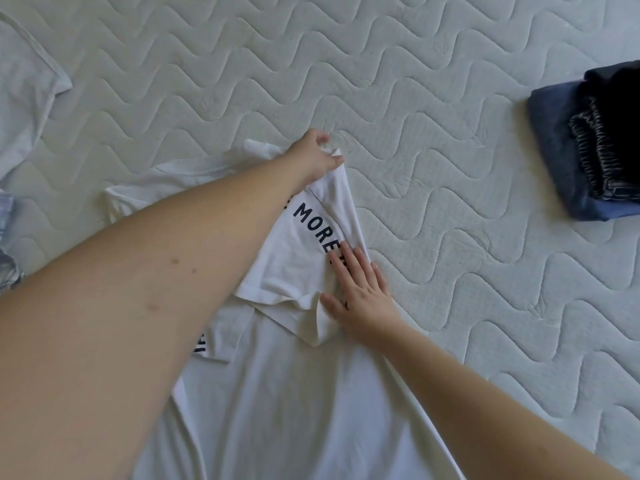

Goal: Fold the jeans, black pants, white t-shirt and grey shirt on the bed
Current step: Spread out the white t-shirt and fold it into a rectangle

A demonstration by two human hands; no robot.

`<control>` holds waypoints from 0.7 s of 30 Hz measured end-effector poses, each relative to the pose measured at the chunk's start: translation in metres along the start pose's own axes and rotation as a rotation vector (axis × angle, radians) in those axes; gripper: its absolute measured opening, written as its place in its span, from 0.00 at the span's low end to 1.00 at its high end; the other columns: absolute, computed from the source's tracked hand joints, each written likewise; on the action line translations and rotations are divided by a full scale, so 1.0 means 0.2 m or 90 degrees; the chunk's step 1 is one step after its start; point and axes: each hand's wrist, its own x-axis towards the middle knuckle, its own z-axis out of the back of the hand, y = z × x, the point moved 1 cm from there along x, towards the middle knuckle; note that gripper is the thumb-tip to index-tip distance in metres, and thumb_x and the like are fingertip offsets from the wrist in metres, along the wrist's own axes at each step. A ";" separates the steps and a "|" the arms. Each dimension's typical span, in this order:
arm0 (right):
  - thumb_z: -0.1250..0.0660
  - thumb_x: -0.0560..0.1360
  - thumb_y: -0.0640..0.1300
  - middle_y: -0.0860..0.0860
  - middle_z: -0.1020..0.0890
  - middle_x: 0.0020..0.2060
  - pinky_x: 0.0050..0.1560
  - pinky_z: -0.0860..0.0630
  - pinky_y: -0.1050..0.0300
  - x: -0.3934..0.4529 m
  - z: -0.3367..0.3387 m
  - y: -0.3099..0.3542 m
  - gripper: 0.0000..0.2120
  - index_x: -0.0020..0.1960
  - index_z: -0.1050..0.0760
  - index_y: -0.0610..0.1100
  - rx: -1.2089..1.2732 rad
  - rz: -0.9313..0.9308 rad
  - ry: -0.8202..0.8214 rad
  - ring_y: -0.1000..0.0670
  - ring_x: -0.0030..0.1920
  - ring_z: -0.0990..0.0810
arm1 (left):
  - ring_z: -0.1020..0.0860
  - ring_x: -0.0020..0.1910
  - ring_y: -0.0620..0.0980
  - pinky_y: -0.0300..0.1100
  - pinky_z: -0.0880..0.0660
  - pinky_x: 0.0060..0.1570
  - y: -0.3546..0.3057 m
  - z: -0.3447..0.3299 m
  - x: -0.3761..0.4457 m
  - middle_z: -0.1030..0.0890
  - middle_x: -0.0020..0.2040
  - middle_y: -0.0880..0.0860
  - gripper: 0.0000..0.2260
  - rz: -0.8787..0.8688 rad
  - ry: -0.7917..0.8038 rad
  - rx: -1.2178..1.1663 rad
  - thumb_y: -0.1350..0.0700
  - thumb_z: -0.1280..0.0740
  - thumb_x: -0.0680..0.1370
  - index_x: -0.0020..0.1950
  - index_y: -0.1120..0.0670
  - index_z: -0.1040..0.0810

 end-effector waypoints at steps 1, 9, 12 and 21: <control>0.47 0.80 0.62 0.64 0.67 0.73 0.70 0.72 0.62 0.01 -0.01 -0.01 0.34 0.78 0.60 0.58 -0.005 0.000 0.000 0.65 0.70 0.73 | 0.26 0.62 0.50 0.42 0.29 0.61 0.02 0.01 -0.01 0.27 0.69 0.52 0.27 0.001 0.014 -0.026 0.53 0.29 0.77 0.72 0.50 0.36; 0.44 0.82 0.57 0.61 0.59 0.77 0.75 0.66 0.56 0.01 0.06 -0.01 0.30 0.79 0.53 0.56 0.071 0.018 0.041 0.61 0.75 0.65 | 0.24 0.59 0.54 0.45 0.28 0.56 0.07 0.03 -0.19 0.24 0.63 0.54 0.21 -0.066 -0.131 0.150 0.47 0.32 0.77 0.66 0.53 0.32; 0.40 0.81 0.51 0.57 0.42 0.77 0.76 0.47 0.53 -0.05 0.15 -0.02 0.24 0.76 0.38 0.52 0.227 0.004 -0.035 0.56 0.77 0.47 | 0.24 0.59 0.57 0.50 0.26 0.56 0.16 0.03 -0.33 0.23 0.60 0.54 0.21 -0.014 -0.216 0.201 0.43 0.32 0.76 0.62 0.55 0.30; 0.29 0.71 0.60 0.49 0.29 0.61 0.62 0.34 0.51 -0.58 -0.02 -0.11 0.33 0.71 0.36 0.52 0.021 -0.252 -0.129 0.45 0.63 0.32 | 0.32 0.64 0.60 0.50 0.37 0.63 0.44 0.01 -0.71 0.28 0.64 0.57 0.21 0.000 -0.176 0.390 0.42 0.31 0.74 0.58 0.55 0.22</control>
